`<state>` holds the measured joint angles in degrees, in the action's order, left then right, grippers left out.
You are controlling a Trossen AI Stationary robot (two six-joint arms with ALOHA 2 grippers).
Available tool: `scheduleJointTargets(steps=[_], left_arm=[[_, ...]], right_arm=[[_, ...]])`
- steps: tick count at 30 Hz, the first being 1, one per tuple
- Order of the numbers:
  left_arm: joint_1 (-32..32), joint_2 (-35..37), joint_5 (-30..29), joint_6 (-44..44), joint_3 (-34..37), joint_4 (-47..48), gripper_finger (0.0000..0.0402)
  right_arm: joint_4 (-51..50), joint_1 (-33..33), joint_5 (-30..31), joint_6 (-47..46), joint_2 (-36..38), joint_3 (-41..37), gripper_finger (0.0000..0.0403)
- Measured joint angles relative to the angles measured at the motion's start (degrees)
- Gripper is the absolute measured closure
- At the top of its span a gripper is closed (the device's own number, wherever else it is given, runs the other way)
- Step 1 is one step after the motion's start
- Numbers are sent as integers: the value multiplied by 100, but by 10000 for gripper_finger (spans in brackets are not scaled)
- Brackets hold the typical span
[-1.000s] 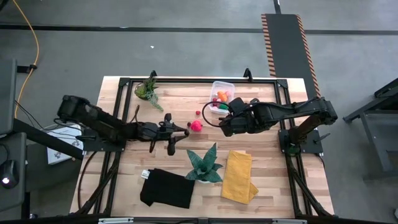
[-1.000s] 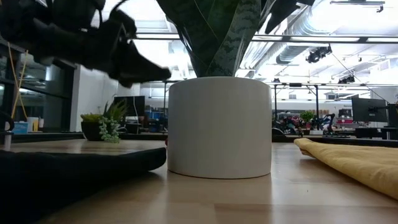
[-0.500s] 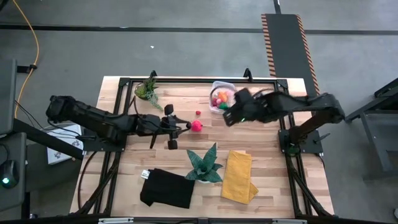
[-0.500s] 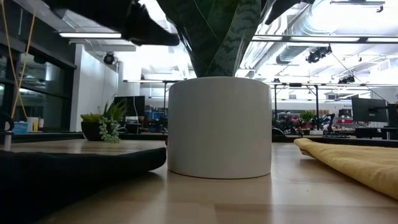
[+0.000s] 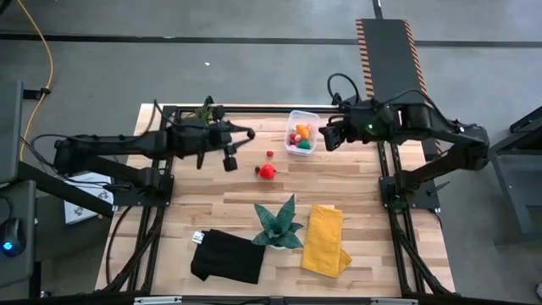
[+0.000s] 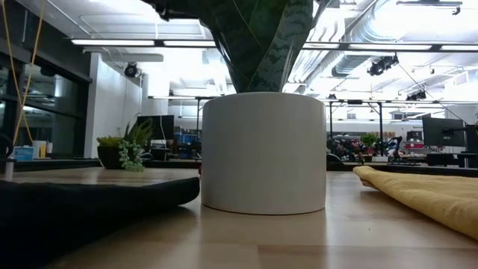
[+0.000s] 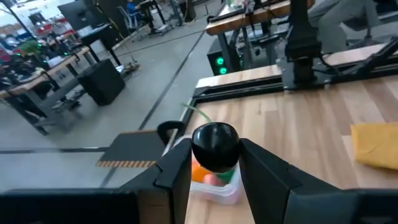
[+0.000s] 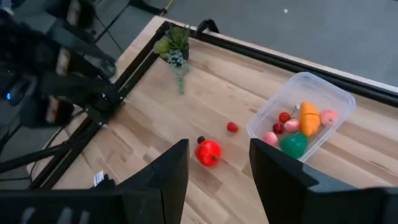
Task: Pick and placing Produce into tupperware
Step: Put the black cherry into the transparent container
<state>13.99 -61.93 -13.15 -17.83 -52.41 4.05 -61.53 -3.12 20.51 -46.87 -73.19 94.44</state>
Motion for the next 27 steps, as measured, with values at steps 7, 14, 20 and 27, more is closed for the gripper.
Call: scheduleJointTargets(steps=[7,14,20,27], left_arm=[[471,130,434,-443,-633,1065,280],[753,229,769,-620,-928,1496,280],[886,436,1012,-749,-1044,1832,280],[888,513,1835,-781,-1059,2110,280]], right_arm=[[903,-1016,-1814,330,43,-809,243],[4144,-1611,-3773,-359,73,-2299,243],[7098,-1645,-4003,-1666,73,-3524,243],[8097,-1461,-3362,-2610,75,-4232,243]])
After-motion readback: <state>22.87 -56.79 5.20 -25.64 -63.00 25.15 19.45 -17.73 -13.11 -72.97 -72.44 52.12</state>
